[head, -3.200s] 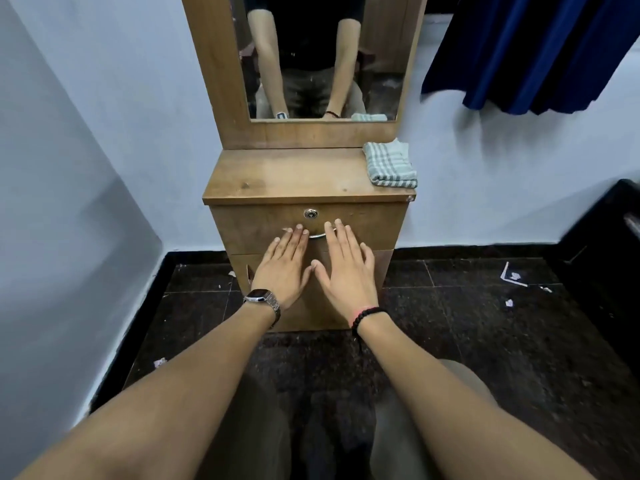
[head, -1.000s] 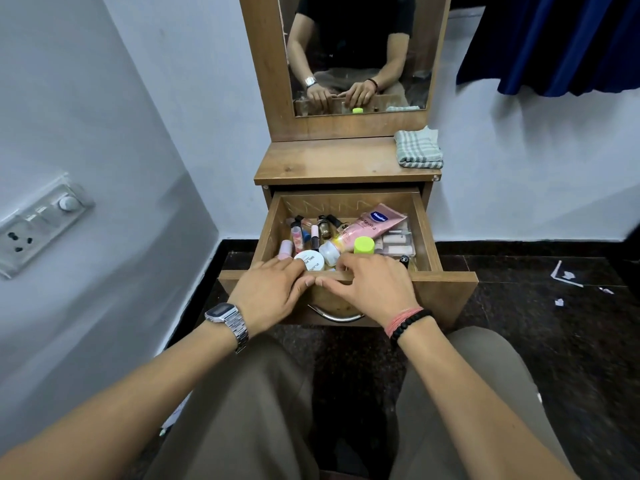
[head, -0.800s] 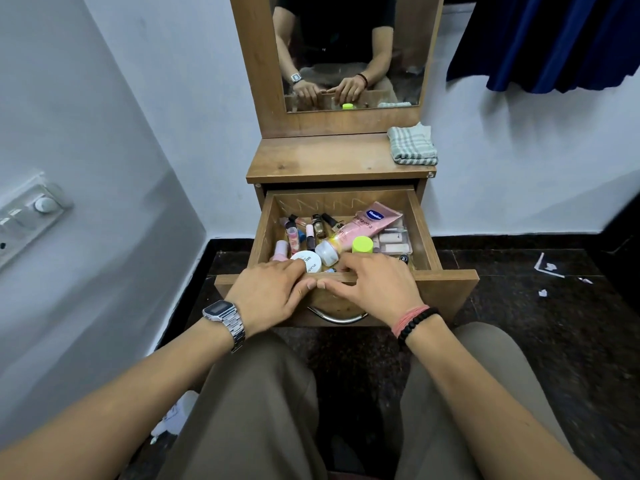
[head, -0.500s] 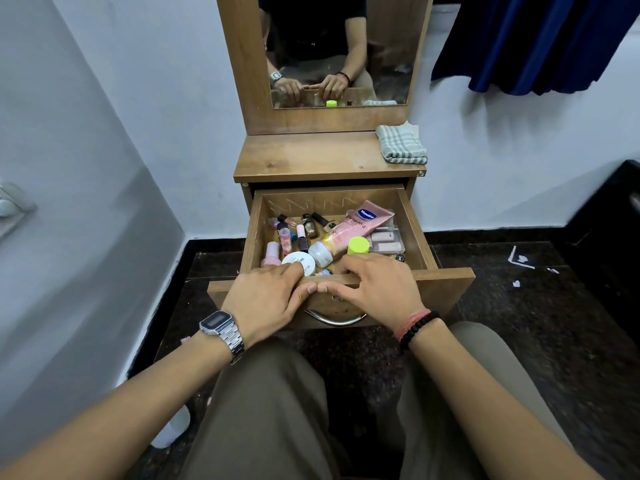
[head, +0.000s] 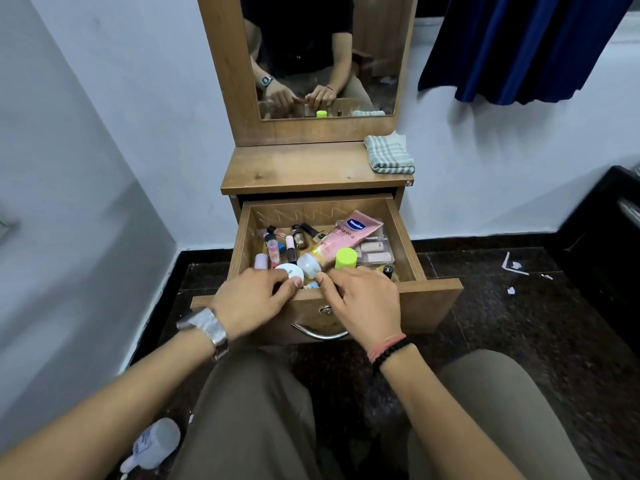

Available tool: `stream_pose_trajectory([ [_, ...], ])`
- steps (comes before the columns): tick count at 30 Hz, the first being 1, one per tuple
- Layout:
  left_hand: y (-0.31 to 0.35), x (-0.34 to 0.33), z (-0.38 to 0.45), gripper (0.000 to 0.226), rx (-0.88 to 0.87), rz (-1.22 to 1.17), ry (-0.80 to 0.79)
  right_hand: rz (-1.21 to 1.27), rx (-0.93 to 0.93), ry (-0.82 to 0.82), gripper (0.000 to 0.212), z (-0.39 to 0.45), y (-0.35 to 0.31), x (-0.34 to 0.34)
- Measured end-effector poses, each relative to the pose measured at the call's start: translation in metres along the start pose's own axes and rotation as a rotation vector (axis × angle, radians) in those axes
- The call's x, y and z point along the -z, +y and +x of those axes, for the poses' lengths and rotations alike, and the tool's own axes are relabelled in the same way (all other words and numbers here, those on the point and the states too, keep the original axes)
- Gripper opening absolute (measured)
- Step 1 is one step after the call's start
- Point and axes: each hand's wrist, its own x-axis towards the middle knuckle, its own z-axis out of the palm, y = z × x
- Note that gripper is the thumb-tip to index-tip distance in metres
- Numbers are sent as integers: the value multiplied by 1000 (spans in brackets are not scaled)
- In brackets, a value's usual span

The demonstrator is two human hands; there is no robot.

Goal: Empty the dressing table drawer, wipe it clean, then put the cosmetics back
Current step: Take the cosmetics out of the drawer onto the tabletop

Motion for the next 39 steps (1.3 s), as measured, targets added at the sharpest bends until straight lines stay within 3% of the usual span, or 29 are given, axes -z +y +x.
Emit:
stream_pose_trajectory([
  [2,2,13,16,26,22,-145,-60,22,2,-38,40,3,1,1],
  [5,6,14,52,12,25,-163,50,46,-20,-138,44,9,5,5],
  [8,17,4,89,27,82,-228,17,51,-16,-195,46,14,8,12],
  [12,30,-12,123,47,152,-168,-156,95,4,-210,47,13,12,16],
  [16,36,-23,137,51,208,-83,-254,127,10,-205,46,12,12,15],
  [21,39,-29,136,57,208,-43,-243,160,11,-207,42,12,10,17],
  [25,38,-29,129,31,201,-86,-169,159,8,-205,39,11,9,20],
  [30,31,-17,116,50,222,-247,-17,175,-7,-204,33,10,7,21],
  [35,30,5,90,56,247,-410,183,431,-171,-23,9,10,3,21],
  [39,34,21,71,60,120,-386,298,597,-265,66,45,11,2,20],
])
